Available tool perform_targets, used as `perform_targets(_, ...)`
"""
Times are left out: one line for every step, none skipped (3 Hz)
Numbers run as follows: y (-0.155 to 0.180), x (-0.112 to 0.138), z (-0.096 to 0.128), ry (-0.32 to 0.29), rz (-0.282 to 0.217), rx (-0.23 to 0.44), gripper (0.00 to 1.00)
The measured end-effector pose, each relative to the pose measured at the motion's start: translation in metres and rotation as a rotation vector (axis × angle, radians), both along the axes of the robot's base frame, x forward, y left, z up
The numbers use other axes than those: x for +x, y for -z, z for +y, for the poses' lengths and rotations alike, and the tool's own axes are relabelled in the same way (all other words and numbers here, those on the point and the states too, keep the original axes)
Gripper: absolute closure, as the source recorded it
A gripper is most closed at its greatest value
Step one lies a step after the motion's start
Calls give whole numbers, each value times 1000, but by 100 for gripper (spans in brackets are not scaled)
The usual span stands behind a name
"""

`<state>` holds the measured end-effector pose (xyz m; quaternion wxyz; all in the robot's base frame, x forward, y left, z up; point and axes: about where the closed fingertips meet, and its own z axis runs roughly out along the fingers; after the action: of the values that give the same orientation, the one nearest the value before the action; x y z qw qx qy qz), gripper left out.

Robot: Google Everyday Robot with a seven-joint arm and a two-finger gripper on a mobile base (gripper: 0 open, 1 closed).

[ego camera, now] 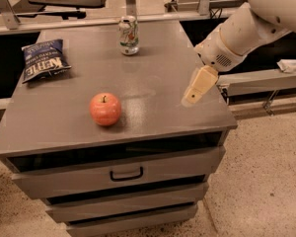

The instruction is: Move 7up can near apple

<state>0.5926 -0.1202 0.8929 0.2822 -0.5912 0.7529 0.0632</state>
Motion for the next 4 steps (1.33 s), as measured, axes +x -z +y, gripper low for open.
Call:
perform_targets(-1,5,0,16,-13,22,0)
perform_targets(-8,40,7,36,-88,102,0)
perform_targets(-26,96,26,50,-198,217,0)
perform_targets(-35,151,49,62,-258,325,0)
